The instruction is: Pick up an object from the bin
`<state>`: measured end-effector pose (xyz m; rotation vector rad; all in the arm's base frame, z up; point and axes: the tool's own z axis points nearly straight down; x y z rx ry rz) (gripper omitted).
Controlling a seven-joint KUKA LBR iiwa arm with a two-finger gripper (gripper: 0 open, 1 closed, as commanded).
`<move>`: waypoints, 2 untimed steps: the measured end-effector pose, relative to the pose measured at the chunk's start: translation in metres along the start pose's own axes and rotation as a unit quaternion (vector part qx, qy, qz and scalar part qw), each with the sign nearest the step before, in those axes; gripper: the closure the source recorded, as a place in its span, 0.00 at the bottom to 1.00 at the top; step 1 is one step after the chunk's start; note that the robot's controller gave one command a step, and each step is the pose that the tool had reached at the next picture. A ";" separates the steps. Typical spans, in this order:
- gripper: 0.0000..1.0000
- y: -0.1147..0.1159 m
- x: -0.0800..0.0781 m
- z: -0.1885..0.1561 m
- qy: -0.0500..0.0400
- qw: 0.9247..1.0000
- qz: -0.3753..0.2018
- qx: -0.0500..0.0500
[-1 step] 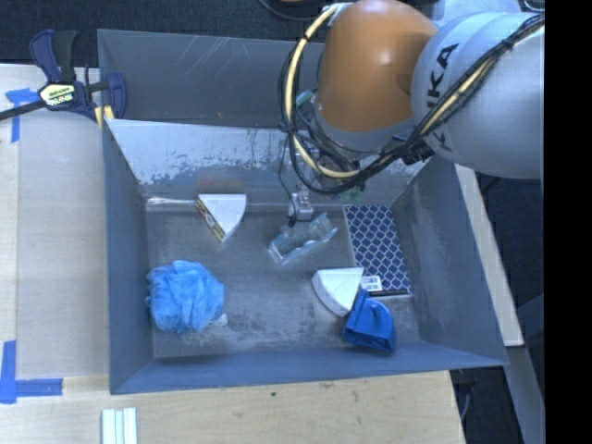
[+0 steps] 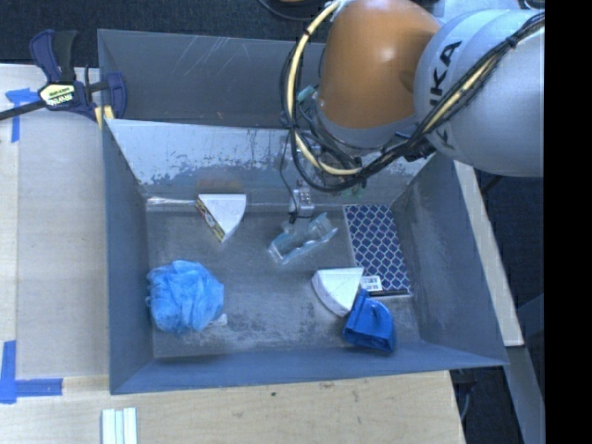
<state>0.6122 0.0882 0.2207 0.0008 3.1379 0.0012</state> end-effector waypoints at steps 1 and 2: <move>0.00 -0.062 -0.006 0.122 0.001 0.991 -0.132 0.000; 0.00 -0.083 -0.010 0.061 -0.003 0.992 -0.126 0.000</move>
Offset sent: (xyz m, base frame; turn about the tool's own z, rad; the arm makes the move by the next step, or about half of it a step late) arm 0.0092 -0.0822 -0.0616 -0.2535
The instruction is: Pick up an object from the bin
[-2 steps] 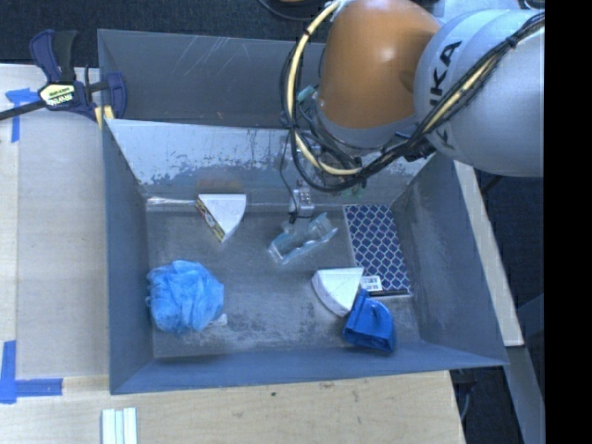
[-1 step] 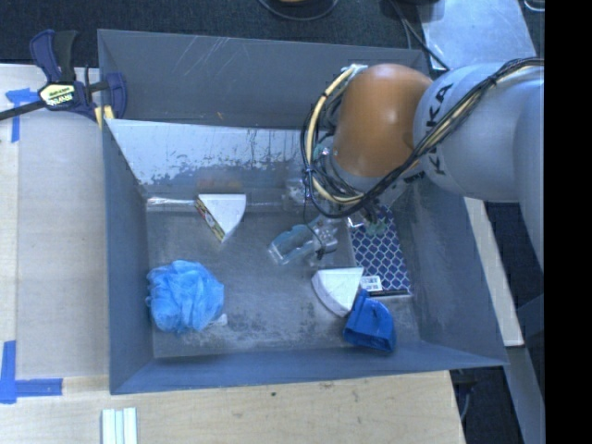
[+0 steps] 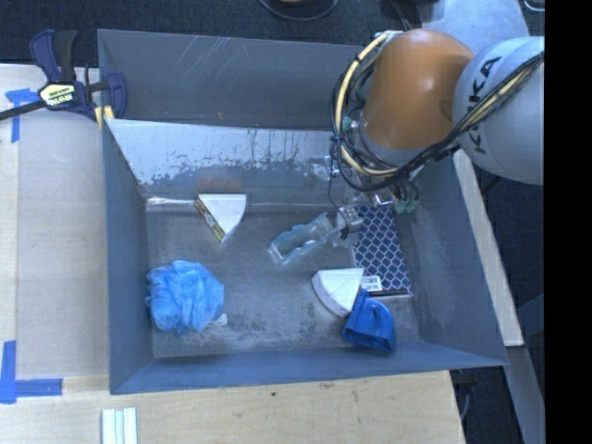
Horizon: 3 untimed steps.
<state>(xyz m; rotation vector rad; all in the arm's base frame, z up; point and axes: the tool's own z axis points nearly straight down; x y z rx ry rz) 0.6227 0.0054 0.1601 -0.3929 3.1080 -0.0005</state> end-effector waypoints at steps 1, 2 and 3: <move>0.00 0.014 0.005 0.058 0.003 0.996 -0.088 -0.001; 0.00 0.009 0.001 0.089 -0.001 0.986 -0.166 0.000; 1.00 0.006 0.004 0.088 0.001 0.982 -0.191 -0.001</move>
Offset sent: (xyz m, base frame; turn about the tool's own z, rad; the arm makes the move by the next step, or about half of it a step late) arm -0.0029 0.0085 -0.0901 -0.3356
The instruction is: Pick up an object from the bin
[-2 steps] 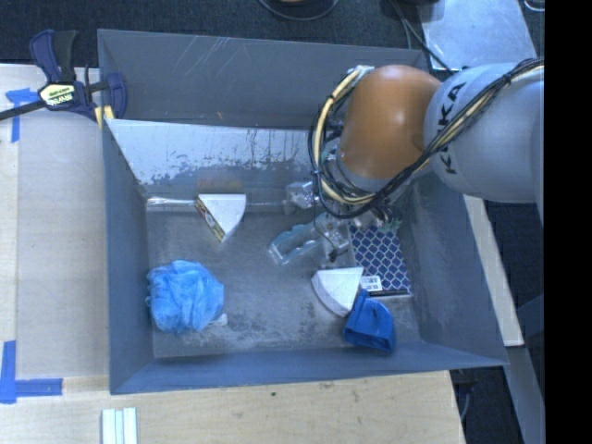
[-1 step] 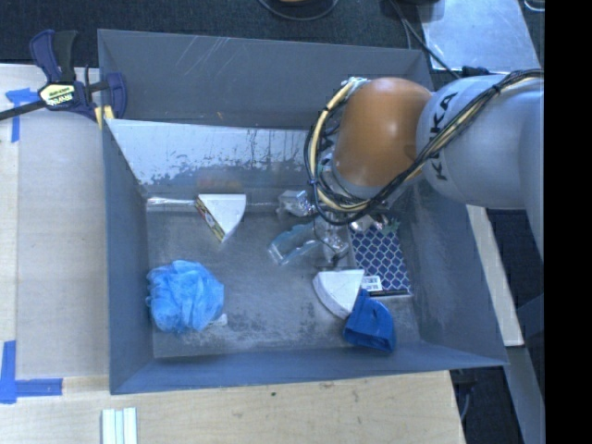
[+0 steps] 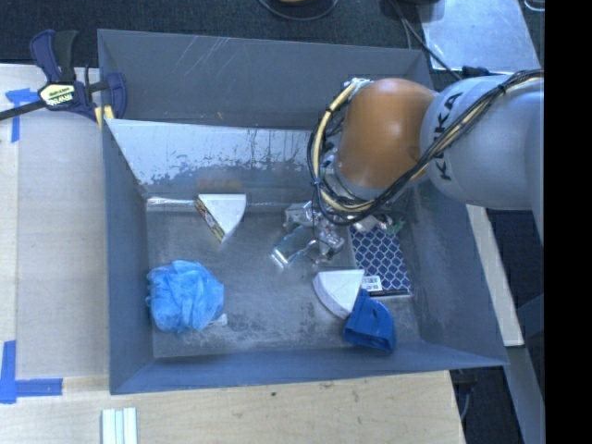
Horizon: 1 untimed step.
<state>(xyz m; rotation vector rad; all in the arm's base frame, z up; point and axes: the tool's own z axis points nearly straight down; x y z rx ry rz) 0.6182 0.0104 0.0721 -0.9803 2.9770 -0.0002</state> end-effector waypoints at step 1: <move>1.00 0.000 0.000 0.000 0.000 1.000 0.000 0.000</move>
Offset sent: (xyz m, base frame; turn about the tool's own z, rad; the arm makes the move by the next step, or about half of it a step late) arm -0.0001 0.0001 0.0145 0.0000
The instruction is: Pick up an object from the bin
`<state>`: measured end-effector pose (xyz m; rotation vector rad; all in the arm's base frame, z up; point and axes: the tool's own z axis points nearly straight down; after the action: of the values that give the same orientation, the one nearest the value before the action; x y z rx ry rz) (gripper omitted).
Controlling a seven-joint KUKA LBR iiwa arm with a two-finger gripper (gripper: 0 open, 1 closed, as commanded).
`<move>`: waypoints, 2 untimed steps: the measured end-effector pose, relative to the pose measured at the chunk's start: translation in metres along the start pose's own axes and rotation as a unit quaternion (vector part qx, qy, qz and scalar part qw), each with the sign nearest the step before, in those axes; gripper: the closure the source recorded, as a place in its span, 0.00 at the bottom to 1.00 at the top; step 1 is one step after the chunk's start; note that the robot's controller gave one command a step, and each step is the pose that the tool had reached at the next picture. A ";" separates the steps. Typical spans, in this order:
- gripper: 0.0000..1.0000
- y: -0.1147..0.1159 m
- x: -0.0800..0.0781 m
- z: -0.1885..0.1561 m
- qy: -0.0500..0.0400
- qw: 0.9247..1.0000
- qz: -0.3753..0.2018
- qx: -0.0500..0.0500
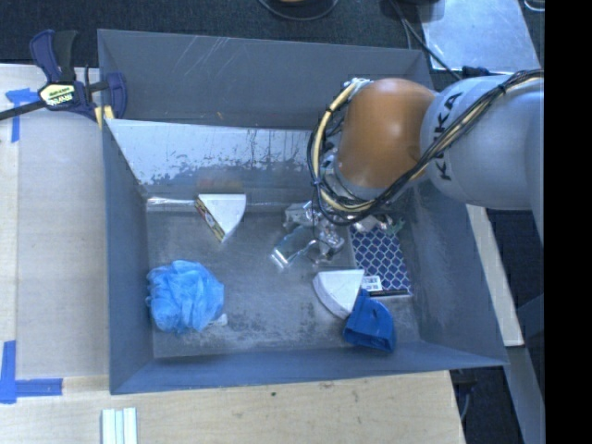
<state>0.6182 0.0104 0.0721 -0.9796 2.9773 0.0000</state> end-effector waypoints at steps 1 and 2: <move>1.00 0.000 0.000 -0.002 0.000 1.000 0.000 0.000; 1.00 0.000 0.000 -0.006 0.000 1.000 0.001 0.000</move>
Offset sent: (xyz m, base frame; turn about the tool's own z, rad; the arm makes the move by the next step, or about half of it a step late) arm 0.0001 0.0000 0.0169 0.0000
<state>0.6177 0.0103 0.0786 -0.9775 2.9770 -0.0003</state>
